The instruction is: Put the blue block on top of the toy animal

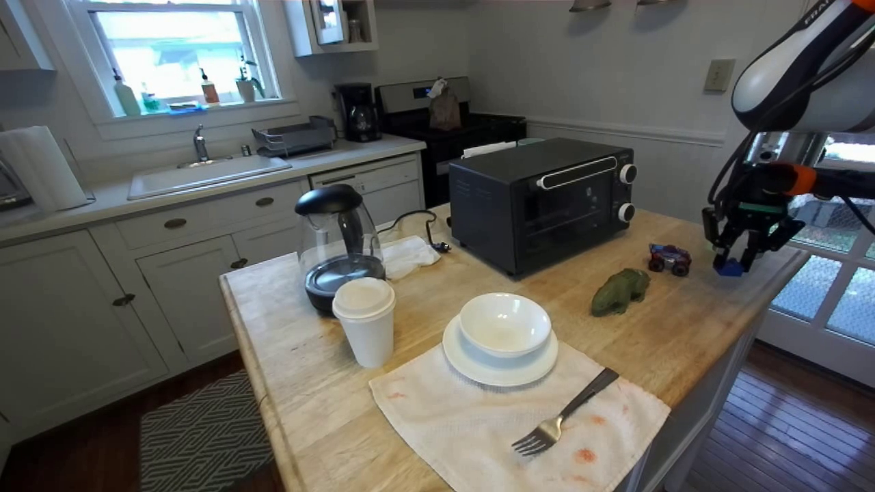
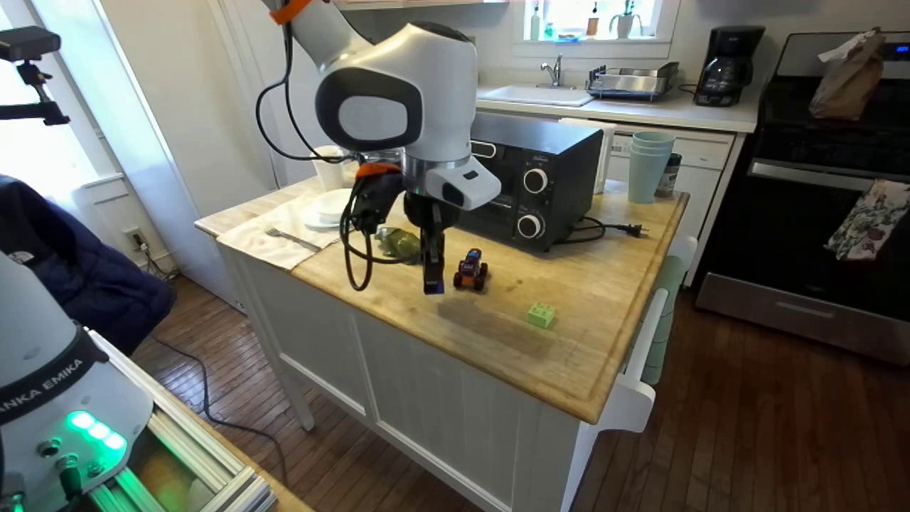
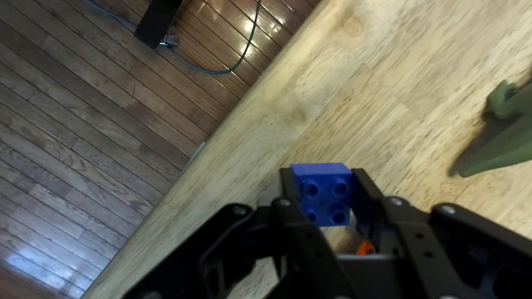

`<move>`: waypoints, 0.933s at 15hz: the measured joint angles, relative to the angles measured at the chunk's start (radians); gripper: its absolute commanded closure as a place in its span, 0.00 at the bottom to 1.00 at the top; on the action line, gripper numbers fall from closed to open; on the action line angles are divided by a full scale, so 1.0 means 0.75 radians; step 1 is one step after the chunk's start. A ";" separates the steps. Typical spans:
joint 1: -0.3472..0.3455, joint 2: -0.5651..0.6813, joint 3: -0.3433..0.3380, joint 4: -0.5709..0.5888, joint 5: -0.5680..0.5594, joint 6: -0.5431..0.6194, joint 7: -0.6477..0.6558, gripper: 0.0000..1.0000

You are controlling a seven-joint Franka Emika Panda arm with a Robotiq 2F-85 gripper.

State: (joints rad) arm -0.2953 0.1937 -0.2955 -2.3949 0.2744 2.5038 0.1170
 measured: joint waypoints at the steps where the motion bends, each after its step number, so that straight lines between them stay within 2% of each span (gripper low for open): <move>1: 0.007 -0.019 0.000 -0.014 0.000 0.000 0.014 0.64; 3: 0.009 -0.036 -0.001 -0.026 0.000 0.000 0.020 0.64; 4: 0.008 -0.037 -0.002 -0.028 0.000 0.000 0.020 0.89; 8: 0.013 -0.040 0.003 -0.029 0.000 -0.003 0.030 0.89; 14: 0.069 -0.126 0.037 -0.024 0.022 -0.046 0.336 0.89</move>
State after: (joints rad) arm -0.2439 0.0992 -0.2676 -2.4130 0.2908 2.4690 0.3689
